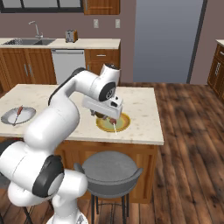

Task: Pick up the kiwi and mango from the fridge and place one fruit on each plate on the dining counter.

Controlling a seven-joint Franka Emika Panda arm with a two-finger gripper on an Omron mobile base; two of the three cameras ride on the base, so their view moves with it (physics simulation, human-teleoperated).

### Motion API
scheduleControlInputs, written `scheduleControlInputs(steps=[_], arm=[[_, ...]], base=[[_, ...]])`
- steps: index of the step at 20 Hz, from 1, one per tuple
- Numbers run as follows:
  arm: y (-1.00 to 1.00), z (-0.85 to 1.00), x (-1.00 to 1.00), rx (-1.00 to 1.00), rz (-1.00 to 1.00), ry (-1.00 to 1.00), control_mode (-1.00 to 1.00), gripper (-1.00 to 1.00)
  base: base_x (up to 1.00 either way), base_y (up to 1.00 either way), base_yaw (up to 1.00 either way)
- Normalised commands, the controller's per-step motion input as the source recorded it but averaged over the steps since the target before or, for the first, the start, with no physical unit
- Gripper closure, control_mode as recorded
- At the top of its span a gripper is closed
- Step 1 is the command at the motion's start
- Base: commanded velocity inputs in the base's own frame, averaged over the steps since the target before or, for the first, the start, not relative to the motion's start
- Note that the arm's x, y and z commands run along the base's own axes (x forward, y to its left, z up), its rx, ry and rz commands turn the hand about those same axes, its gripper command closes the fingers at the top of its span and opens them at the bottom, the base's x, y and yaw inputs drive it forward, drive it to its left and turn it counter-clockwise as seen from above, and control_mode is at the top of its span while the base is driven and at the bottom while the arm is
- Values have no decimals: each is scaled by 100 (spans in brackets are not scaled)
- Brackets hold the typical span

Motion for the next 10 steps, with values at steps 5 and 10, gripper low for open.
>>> scheduleControlInputs(steps=[5, 10], arm=[[-15, -42, 47, 0, 0, 0, -100, 100], [-2, -36, 49, 0, 0, 1, -100, 100]], base=[[0, 0, 0], [0, 0, 0]])
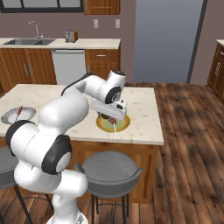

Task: Pick up the kiwi and mango from the fridge and place one fruit on each plate on the dining counter.

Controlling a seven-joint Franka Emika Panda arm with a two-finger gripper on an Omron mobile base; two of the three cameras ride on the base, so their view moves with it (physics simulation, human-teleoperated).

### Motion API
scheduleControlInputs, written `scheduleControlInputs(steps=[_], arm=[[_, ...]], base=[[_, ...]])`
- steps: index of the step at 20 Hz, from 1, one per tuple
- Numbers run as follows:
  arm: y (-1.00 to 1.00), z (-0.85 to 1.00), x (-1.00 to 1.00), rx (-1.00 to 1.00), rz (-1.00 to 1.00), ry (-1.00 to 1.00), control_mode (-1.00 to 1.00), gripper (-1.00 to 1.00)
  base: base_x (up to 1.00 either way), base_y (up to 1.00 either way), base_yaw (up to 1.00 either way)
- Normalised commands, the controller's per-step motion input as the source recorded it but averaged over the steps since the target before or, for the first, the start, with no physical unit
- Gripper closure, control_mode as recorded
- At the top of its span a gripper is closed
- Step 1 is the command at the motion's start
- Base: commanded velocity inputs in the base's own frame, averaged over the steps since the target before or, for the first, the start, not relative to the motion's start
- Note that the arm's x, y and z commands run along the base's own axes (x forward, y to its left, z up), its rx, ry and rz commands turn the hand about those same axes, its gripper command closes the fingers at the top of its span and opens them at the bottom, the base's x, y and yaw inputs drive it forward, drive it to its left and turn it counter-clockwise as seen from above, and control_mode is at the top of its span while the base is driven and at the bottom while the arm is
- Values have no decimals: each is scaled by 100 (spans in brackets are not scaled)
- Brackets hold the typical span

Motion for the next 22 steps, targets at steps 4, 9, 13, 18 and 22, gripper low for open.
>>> scheduleControlInputs(steps=[4, 9, 13, 18, 22], arm=[[0, -42, 54, 0, 0, 7, -100, 100], [0, -40, 45, 0, 0, 2, -100, 100], [0, -23, 36, 0, 0, 0, -100, 100], [-3, -24, 39, 0, 0, 0, -100, 100], [-17, -23, 46, 0, 0, 0, -100, 100]], base=[[0, 0, 0], [0, 0, 0], [0, 0, 0], [0, 0, 0], [0, 0, 0]])
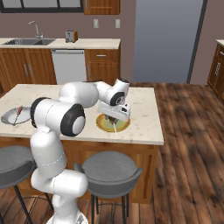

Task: Pick up the kiwi and mango from the fridge and place one fruit on each plate on the dining counter.

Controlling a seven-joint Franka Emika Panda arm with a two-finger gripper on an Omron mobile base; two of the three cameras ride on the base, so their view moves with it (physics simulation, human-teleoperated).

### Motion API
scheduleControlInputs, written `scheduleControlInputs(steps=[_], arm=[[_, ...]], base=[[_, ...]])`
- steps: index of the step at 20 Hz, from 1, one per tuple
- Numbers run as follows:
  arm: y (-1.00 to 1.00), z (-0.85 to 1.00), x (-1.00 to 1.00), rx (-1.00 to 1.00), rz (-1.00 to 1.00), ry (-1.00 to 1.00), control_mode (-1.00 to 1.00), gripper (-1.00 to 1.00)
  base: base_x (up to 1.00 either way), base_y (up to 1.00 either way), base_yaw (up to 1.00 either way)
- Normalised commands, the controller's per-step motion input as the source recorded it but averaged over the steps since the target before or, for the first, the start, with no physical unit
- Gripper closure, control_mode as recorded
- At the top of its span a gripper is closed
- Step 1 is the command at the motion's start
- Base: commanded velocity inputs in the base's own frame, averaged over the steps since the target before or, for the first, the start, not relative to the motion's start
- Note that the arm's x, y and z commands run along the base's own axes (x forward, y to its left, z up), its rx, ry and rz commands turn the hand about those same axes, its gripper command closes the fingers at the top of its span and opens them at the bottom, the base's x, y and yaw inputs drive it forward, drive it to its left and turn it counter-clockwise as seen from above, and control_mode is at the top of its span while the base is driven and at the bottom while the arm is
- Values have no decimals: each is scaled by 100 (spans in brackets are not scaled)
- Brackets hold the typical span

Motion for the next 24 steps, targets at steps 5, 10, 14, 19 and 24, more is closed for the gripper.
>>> scheduleControlInputs(steps=[5, 10, 14, 19, 24], arm=[[-22, -25, 45, 0, 0, 0, -100, 100], [-11, -33, 34, 0, 0, 2, -100, 100], [0, -32, 22, 0, 0, 1, -100, 100], [0, -31, 21, 0, 2, 0, -100, 100], [0, -25, 10, 0, 2, 0, -100, 100]], base=[[0, 0, 0], [0, 0, 0], [0, 0, 0], [0, 0, 0], [0, 0, 0]])
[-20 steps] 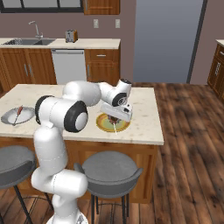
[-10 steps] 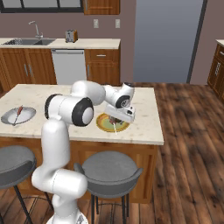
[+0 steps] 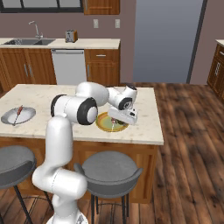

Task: Pick up the kiwi and mango from the fridge and place one fruit on each plate on the dining counter.

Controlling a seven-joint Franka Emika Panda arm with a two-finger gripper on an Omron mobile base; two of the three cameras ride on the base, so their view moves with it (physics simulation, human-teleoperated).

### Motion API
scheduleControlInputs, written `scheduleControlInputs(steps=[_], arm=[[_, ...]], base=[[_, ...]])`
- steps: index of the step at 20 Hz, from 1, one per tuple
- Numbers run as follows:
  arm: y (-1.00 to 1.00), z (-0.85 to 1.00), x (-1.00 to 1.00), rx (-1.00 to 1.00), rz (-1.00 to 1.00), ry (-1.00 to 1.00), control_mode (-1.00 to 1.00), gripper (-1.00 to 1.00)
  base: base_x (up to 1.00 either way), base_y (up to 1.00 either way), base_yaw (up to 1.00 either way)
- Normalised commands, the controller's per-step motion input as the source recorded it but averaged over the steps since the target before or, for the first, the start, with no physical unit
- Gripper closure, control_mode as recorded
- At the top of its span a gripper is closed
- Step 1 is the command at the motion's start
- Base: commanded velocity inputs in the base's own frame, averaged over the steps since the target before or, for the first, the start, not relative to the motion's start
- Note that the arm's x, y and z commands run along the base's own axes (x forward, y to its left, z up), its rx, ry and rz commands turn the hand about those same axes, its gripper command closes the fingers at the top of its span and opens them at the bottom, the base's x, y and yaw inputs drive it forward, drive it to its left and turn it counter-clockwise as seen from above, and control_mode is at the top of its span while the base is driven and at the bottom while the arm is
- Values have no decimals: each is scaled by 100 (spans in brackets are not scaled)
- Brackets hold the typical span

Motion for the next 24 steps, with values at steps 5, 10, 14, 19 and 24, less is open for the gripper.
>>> scheduleControlInputs(steps=[5, 10, 14, 19, 24], arm=[[12, -8, 0, 0, 0, 0, -100, -100], [12, 0, -9, 0, 0, -7, -100, -100], [1, 6, -23, 0, 0, -12, -100, -100], [-5, 45, -40, 0, 0, -25, -100, -100], [-1, 72, -49, 0, 0, -29, -100, -100]], base=[[0, 0, 0], [0, 0, 0], [0, 0, 0], [0, 0, 0], [0, 0, 0]])
